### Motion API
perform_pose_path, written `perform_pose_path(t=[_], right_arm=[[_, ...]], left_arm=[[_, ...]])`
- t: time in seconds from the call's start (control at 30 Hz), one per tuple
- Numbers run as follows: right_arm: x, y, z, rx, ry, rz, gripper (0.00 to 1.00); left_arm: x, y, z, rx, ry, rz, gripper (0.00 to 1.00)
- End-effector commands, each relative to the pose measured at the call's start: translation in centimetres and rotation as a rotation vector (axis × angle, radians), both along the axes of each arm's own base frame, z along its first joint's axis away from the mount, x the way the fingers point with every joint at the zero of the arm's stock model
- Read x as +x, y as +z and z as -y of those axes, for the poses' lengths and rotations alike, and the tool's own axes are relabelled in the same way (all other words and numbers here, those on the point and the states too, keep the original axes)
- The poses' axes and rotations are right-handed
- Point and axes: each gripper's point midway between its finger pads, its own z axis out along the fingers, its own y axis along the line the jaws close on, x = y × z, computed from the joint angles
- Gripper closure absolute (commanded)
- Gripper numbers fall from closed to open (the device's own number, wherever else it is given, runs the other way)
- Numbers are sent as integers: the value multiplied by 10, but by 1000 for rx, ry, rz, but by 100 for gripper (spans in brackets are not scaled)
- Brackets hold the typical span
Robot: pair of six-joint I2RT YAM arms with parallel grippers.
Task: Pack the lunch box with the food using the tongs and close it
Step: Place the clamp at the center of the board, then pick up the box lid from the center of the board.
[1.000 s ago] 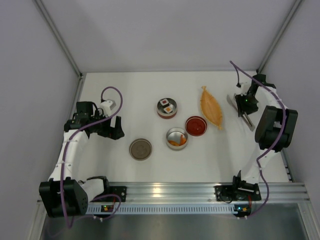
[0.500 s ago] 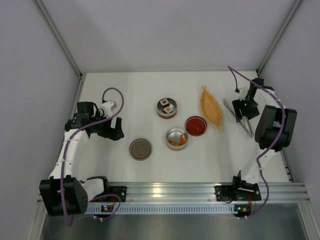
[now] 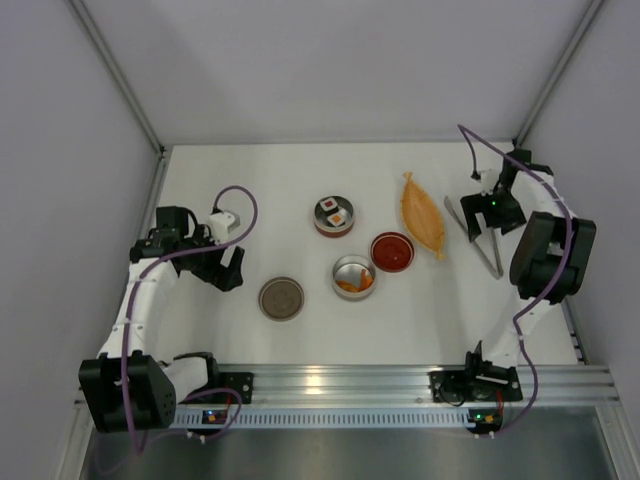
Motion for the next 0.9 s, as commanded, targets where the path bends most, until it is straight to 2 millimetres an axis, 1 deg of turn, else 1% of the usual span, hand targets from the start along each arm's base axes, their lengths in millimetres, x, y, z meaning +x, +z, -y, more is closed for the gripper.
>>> perform_pose_path(t=[0.0,0.07,0.1,0.13,0.17,0.2,0.23,0.27,0.3,0.33,0.37,0.4,0.43,0.53,0.57,0.6,0.67,0.7,0.8,0.83,0.87], right_arm=[[9,60,-5,22,9,136,5],[11,83,-15,63,33,202,4],[11,106,-19,69,45,261,4],[12,121,-28,107,65,301,3],[11,130,-33,128,77,330,3],[8,150,-38,136,91,383,3],[6,161,-43,150,105,412,2],[4,169,-53,173,132,434,2],[0,184,-59,172,152,471,2],[-5,190,-65,176,177,478,1],[-8,195,-74,179,205,486,2],[-14,203,-79,174,222,509,2],[-17,207,-86,172,243,520,2],[-29,216,-95,175,243,562,1],[-30,219,-98,182,248,580,1],[-38,220,-101,189,245,593,1],[-44,222,-105,201,249,616,1],[-52,221,-107,201,253,626,1],[-59,220,-109,196,267,662,1],[-63,227,-109,181,277,697,1],[-64,230,-109,173,283,716,1]], left_arm=[[4,20,-2,34,-72,75,4],[4,20,1,43,-92,68,4],[5,17,2,51,-100,51,6],[5,10,5,66,-114,18,8],[5,11,7,72,-119,19,10],[8,7,6,76,-110,-3,13],[8,4,14,75,-113,-23,16],[9,1,18,96,-126,-36,18],[10,-6,21,104,-128,-62,20],[10,-8,30,108,-141,-76,24],[12,-11,30,132,-136,-85,25],[13,-15,33,140,-139,-93,26],[14,-21,41,146,-153,-111,28],[16,-35,44,196,-155,-144,32],[17,-43,47,210,-164,-167,34],[18,-46,47,215,-163,-176,36],[21,-53,50,214,-159,-199,38],[22,-55,51,216,-159,-206,41],[21,-65,59,224,-183,-224,45],[21,-67,60,227,-182,-228,47],[20,-70,63,230,-192,-235,48]])
